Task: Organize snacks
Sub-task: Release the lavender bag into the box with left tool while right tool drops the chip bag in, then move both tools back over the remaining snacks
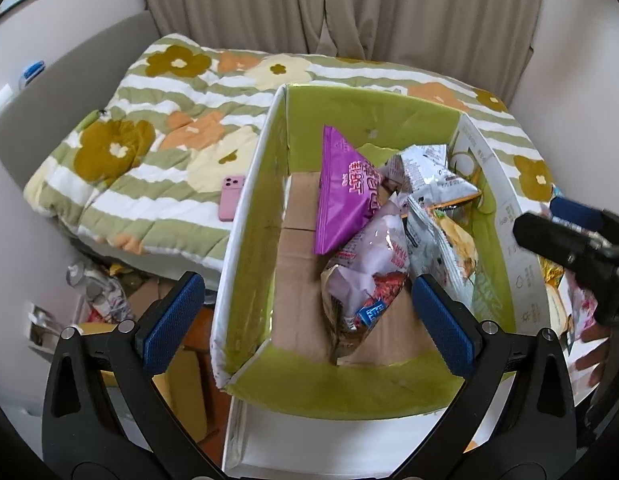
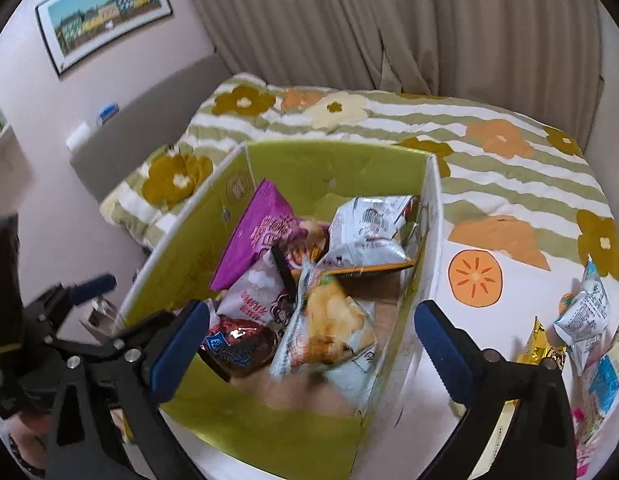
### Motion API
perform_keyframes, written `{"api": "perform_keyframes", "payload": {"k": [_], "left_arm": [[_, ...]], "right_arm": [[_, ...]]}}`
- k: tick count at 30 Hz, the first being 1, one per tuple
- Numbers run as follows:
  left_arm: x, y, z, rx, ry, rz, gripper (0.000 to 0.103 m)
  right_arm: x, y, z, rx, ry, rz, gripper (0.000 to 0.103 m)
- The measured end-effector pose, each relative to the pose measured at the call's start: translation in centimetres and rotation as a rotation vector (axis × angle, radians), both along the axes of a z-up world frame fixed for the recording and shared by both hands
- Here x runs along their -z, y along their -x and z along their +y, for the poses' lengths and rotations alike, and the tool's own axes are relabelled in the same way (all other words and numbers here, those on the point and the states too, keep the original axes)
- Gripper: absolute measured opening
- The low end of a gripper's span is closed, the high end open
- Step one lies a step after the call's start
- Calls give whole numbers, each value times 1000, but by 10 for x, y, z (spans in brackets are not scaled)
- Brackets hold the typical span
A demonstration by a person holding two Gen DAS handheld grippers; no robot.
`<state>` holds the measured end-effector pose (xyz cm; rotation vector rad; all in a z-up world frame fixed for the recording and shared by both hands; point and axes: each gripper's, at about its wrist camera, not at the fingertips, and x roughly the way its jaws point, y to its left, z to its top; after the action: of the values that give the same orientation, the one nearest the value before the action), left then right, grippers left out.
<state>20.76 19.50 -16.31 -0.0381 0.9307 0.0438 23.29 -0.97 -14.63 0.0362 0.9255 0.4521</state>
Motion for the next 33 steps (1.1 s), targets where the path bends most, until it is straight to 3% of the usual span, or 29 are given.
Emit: {"api": "perform_keyframes", "payload": {"k": [24,30,33], "left_arm": [[-51,30,-18,112,-26,-85,103],[-71,52,-42,109,-50,-122,103],[-82,65,-60,101,-17,-139,103]], "right_arm": [[-55,47,-7,91,92,-83,102],[-75,72,-29,113,83,-151,102],[-87,88,-50,150,71,-186,102]]}}
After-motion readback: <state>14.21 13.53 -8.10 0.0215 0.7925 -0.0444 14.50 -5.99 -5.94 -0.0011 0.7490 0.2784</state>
